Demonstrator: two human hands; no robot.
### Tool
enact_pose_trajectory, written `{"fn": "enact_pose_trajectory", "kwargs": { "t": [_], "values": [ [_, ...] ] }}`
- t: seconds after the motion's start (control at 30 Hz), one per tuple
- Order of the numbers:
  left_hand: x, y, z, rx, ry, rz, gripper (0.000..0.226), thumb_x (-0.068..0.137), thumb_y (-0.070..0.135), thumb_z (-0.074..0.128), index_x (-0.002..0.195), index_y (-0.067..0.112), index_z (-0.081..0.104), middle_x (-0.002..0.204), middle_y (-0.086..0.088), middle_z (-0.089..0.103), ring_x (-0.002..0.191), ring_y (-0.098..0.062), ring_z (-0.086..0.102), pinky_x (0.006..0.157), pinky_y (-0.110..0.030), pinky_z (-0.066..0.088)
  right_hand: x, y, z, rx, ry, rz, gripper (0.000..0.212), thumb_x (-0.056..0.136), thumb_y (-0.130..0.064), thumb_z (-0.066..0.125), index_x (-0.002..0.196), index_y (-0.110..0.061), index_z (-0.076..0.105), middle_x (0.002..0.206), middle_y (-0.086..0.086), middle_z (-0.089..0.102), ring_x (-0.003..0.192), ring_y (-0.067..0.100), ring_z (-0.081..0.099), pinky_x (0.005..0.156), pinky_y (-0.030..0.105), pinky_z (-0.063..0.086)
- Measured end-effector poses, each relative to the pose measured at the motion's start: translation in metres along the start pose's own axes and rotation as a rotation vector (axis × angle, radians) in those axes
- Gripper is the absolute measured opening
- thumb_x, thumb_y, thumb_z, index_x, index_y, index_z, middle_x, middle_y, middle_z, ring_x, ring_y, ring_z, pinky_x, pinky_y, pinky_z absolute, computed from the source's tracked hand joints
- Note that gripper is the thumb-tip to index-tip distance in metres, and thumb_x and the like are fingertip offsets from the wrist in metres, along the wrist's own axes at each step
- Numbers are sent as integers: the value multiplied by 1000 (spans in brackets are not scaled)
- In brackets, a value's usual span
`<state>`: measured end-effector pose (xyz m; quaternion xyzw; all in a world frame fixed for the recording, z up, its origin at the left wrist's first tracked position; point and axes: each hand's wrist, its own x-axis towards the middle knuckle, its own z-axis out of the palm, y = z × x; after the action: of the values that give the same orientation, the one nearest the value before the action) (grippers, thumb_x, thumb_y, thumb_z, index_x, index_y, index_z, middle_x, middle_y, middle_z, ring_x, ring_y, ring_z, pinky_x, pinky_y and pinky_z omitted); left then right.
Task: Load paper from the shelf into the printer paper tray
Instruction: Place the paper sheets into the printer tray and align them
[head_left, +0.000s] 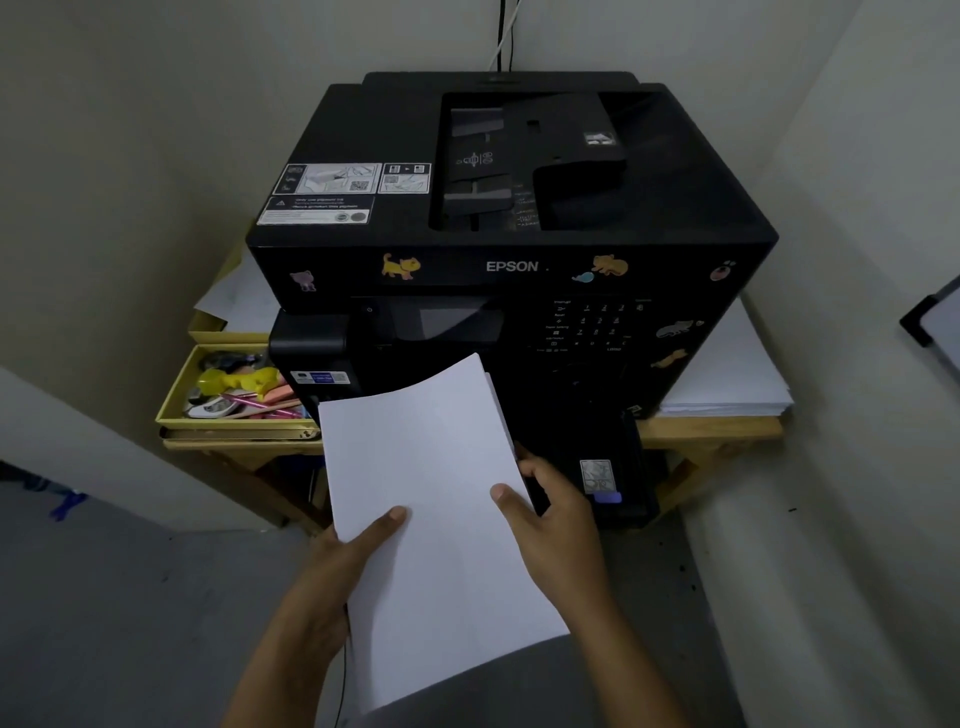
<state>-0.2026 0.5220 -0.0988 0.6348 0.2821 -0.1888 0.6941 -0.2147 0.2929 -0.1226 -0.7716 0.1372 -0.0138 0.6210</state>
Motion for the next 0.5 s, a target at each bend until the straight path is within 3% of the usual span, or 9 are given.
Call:
{"fn": "enact_pose_trajectory", "kwargs": {
  "t": [0.13,0.3,0.4,0.5],
  "values": [
    [0,-1,-2,-13,-5,-24,65,65,42,97,119,24,66,113,-15,77,103,-43,73,94,-64,58,3,5,-1,-101,-19,-2,30,99,-45,71,126,-33,69,126,-14,73,116,6,69,99,39,62],
    [1,1,-2,1,-7,-34,76,56,49,93,122,24,66,111,-15,78,102,-43,73,91,-63,59,3,6,-3,-191,-39,-39,42,94,-59,64,127,-33,67,124,-16,72,116,6,69,98,39,62],
    [3,0,-3,5,-12,-32,79,54,51,96,123,24,67,108,-14,80,101,-43,75,90,-64,60,3,7,-5,-223,-46,-58,42,96,-58,65,130,-32,66,125,-15,71,117,8,68,99,38,61],
    [3,-1,-4,-9,2,-31,64,72,47,92,124,21,65,111,-17,78,102,-44,73,92,-64,59,6,7,-6,-213,-46,-77,29,99,-44,73,123,-30,69,133,-12,64,124,7,63,102,28,55]
  ]
}}
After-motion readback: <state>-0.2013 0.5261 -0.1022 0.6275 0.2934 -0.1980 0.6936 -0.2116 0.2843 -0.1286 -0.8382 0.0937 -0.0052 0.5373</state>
